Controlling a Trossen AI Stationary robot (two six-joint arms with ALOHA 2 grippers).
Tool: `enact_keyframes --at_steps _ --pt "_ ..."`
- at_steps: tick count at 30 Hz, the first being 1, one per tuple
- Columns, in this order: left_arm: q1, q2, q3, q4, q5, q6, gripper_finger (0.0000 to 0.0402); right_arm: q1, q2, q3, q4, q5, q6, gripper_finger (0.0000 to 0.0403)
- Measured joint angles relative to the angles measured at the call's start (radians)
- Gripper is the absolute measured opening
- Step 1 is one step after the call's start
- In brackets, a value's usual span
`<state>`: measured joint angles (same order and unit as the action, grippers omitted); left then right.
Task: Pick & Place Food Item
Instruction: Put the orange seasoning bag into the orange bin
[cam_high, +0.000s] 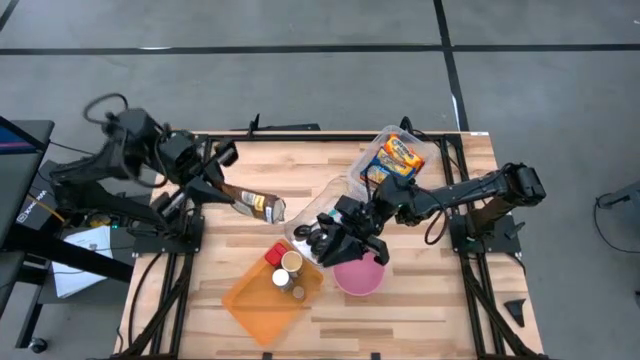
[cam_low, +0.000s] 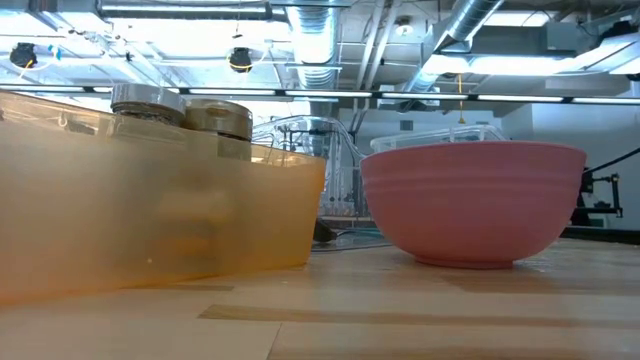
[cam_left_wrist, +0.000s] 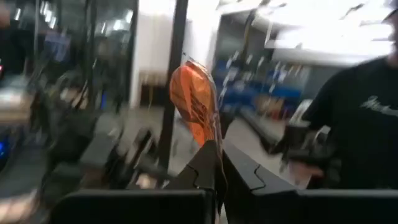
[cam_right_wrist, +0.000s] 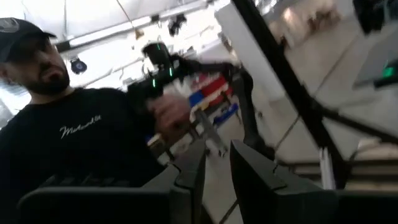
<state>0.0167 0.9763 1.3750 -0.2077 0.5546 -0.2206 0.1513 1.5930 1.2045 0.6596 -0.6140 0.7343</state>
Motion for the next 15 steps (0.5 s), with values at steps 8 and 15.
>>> enact_keyframes --at_steps 8,15 --pt "0.057 0.164 0.385 -0.611 0.025 0.090 0.0002 0.046 -0.038 0.000 -0.230 -0.018 -0.047 0.0071" --pt "0.003 0.304 0.545 -0.944 0.013 0.085 0.0001 0.070 -0.038 0.000 -0.248 -0.016 -0.046 0.0071"
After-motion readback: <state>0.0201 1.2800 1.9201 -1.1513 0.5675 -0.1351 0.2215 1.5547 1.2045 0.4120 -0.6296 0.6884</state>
